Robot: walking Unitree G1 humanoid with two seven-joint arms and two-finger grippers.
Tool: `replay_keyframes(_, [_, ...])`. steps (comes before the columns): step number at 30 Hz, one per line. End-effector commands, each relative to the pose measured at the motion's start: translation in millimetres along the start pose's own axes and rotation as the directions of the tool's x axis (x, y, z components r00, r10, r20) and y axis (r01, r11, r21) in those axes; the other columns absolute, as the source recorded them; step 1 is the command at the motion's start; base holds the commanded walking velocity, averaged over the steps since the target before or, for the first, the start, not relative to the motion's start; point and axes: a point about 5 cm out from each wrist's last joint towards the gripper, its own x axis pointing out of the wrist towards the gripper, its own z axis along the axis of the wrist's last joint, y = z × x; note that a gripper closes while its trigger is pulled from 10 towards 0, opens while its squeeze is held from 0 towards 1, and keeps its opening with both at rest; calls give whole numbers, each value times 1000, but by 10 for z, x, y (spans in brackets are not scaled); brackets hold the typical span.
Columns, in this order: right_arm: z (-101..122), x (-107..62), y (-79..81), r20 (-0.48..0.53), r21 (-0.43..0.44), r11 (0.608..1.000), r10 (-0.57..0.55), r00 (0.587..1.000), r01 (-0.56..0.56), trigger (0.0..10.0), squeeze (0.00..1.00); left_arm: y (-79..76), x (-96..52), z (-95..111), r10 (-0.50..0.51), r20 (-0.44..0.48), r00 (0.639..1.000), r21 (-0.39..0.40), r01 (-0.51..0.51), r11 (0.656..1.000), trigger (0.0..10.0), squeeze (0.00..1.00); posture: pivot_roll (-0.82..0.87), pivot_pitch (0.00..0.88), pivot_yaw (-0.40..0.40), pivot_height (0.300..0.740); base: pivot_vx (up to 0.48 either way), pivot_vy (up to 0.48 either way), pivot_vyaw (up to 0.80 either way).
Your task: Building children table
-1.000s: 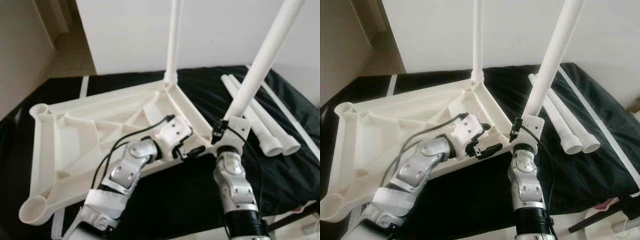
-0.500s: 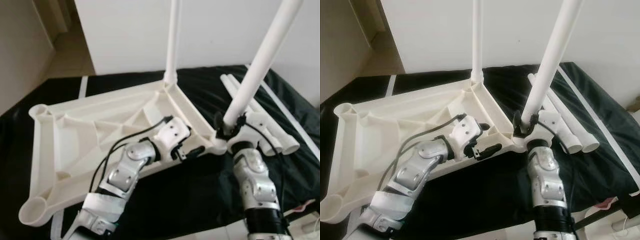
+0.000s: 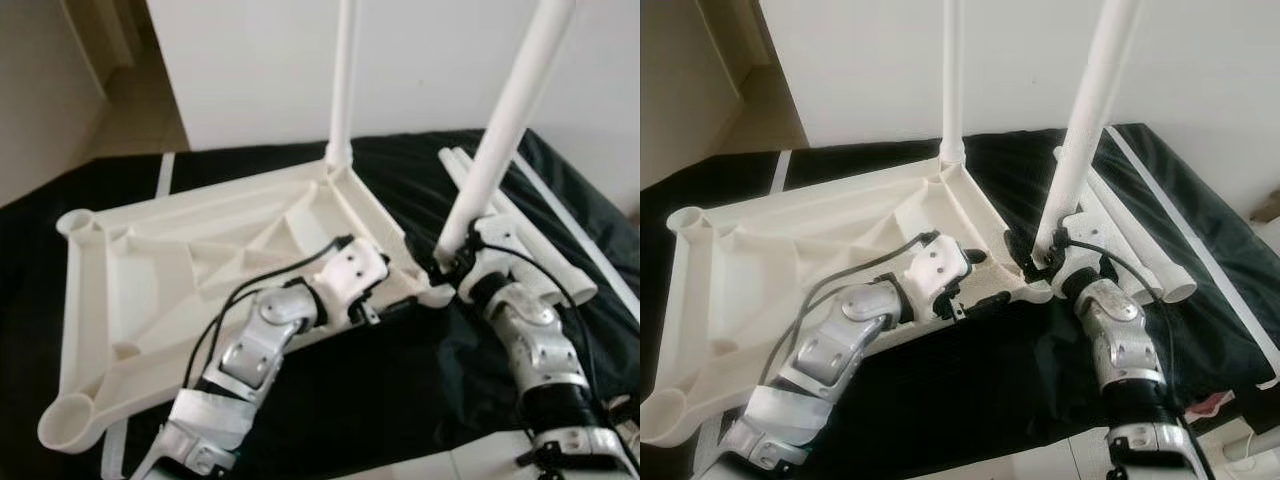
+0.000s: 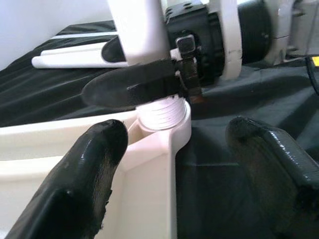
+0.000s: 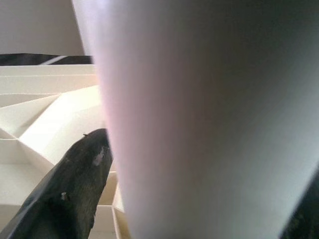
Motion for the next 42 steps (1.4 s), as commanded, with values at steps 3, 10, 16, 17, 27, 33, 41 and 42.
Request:
replay_keyframes(3, [7, 98, -65, -43, -55, 995, 86, 995, -89, 8314, 0, -18, 54, 22, 35, -1, 999, 24, -35, 999, 10000, 0, -22, 0, -24, 740, 0, 0, 0])
replay_keyframes(10, [-13, 109, -139, -63, -55, 993, 102, 993, -106, 0, 0, -10, 66, 44, 38, 3, 999, 33, -38, 999, 10000, 0, -16, 0, -30, 740, 0, 0, 0])
replay_keyframes(16, [-126, 18, -199, -96, -29, 993, 109, 989, -112, 0, 0, 1, 47, 49, 49, 6, 999, 32, -49, 998, 10000, 0, -18, 0, -31, 740, 0, 0, 0])
replay_keyframes(17, [-140, 7, -199, -101, -25, 993, 110, 989, -113, 0, 0, 0, 47, 48, 49, 6, 999, 33, -49, 998, 10000, 0, -20, 0, -30, 740, 0, 0, 0])
replay_keyframes(27, [-204, -35, -242, -141, 0, 1000, -18, 990, 18, 10000, 0, 14, 49, 42, 47, 7, 999, 33, -47, 998, 10000, 0, -35, 0, -29, 740, 0, 0, 0])
replay_keyframes(33, [-198, -30, -261, -154, 24, 974, -219, 963, 226, 10000, 0, 66, 37, 38, 60, 6, 998, 33, -61, 998, 10000, 0, -46, 0, -33, 740, 0, 0, 0])
replay_keyframes(41, [-194, -96, -81, -145, 45, 879, -464, 874, 475, 10000, 0, 122, 18, 13, 78, 1, 997, 22, -78, 997, 10000, 0, -58, 0, -30, 740, 0, 0, 0])
replay_keyframes(42, [-221, -138, 15, -152, 49, 842, -526, 837, 538, 10000, 0, 139, 14, 10, 82, 1, 997, 16, -82, 997, 10000, 0, -61, 0, -29, 740, 0, 0, 0])
